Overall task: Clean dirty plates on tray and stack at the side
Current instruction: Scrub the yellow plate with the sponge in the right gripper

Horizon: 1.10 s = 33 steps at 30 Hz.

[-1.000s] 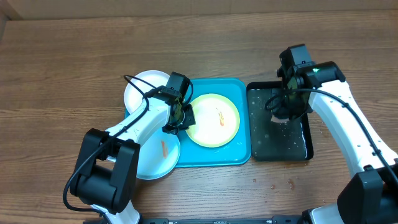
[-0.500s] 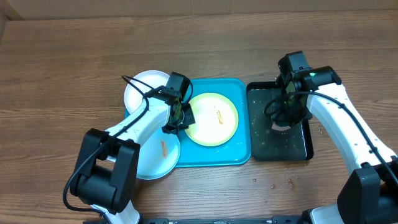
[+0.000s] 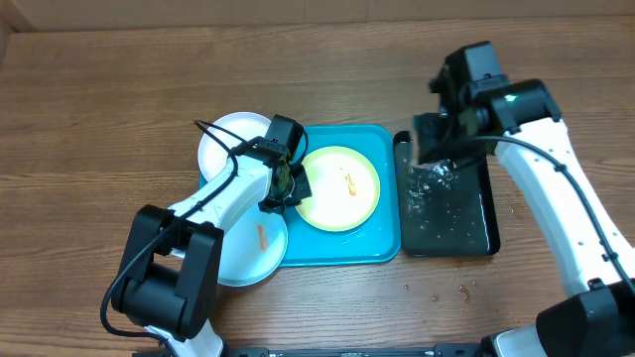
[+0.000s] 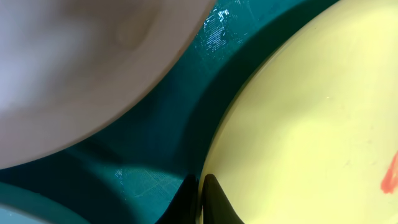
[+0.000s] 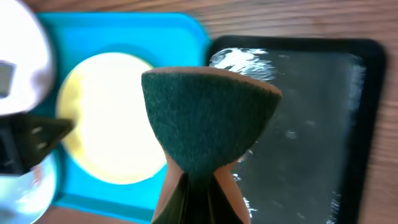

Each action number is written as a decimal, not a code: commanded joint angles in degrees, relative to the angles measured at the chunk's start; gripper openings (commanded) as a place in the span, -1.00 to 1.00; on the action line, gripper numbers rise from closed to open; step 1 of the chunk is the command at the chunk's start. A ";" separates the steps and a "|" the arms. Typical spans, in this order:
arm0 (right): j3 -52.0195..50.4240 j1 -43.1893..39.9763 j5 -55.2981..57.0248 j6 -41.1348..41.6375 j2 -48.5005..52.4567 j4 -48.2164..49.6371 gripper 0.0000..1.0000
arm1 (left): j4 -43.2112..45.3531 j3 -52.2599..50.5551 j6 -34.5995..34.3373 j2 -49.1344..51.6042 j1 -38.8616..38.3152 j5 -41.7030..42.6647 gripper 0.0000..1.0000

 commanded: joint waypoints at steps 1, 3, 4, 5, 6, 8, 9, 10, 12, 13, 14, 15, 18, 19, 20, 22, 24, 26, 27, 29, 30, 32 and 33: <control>1.07 4.22 -3.43 0.02 -0.57 1.40 -0.93 | -0.11 0.02 0.09 0.61 0.24 -0.87 -0.92; 1.05 7.04 -2.03 0.31 0.33 2.51 -0.93 | -0.17 0.02 0.09 0.61 0.26 -0.87 -0.92; 1.01 8.52 -0.28 0.98 0.94 3.13 -0.93 | -0.28 0.02 0.09 0.61 0.26 -0.87 -0.92; 0.90 10.32 2.36 1.81 2.05 3.91 -0.93 | -0.37 0.02 0.11 0.61 0.26 -0.87 -0.91; 0.83 11.39 3.80 1.95 2.95 4.50 -0.93 | -0.48 0.02 0.11 0.61 0.24 -0.87 -0.92; 0.37 13.22 5.92 1.97 4.90 5.97 -0.93 | -0.74 0.02 0.09 0.61 0.24 -0.90 -0.92; 0.11 13.92 6.73 1.97 5.86 6.67 -0.93 | -0.76 0.02 0.09 0.61 0.26 -0.90 -0.92; 0.02 14.53 7.67 2.01 7.02 7.17 -0.93 | -0.74 0.00 0.09 0.61 0.26 -0.87 -0.92; 0.02 15.34 10.25 2.91 9.44 7.93 -0.93 | -0.74 0.00 0.09 0.61 0.24 -0.87 -0.92; 0.02 15.43 11.19 3.06 10.51 8.31 -0.93 | -0.74 0.02 0.09 0.61 0.24 -0.87 -0.91; 0.02 15.45 11.63 3.06 11.54 8.59 -0.93 | -0.76 0.02 0.11 0.61 0.26 -0.87 -0.92; 0.00 15.43 11.63 3.04 12.50 8.96 -0.93 | -0.79 0.02 0.11 0.61 0.26 -0.90 -0.91; 0.00 15.28 11.63 3.02 15.47 9.70 -0.93 | -0.83 0.02 0.11 0.61 0.24 -0.90 -0.92; 0.00 15.19 11.63 3.02 16.35 9.77 -0.93 | -0.92 0.00 0.11 0.61 0.24 -0.90 -0.91; 0.00 15.06 11.61 2.99 17.31 9.84 -0.93 | -0.96 0.02 0.11 0.61 0.24 -0.90 -0.92; 0.00 14.95 11.56 2.99 19.12 10.23 -0.93 | -0.96 0.02 0.13 0.61 0.26 -0.92 -0.92; 0.00 14.95 11.56 2.82 20.65 10.67 -0.93 | -0.92 0.02 0.13 0.61 0.26 -0.92 -0.92; 0.00 14.95 11.56 2.78 22.05 11.08 -0.93 | -0.92 0.02 0.11 0.61 0.24 -0.92 -0.92; 0.00 14.99 11.56 2.80 22.75 11.26 -0.93 | -0.92 0.00 0.13 0.61 0.26 -0.92 -0.92; 0.00 14.99 11.56 2.80 23.98 11.54 -0.93 | -0.94 0.02 0.13 0.61 0.26 -0.92 -0.92; 0.00 14.99 11.56 2.80 24.55 11.74 -0.93 | -0.94 0.02 0.24 0.61 0.26 -0.92 -0.92; -0.02 14.99 11.52 2.80 25.57 12.35 -0.93 | -0.92 0.02 0.83 0.61 0.22 -0.90 -0.91; -0.02 14.99 11.37 2.78 25.97 12.68 -0.93 | -0.92 0.02 1.25 0.61 0.22 -0.90 -0.92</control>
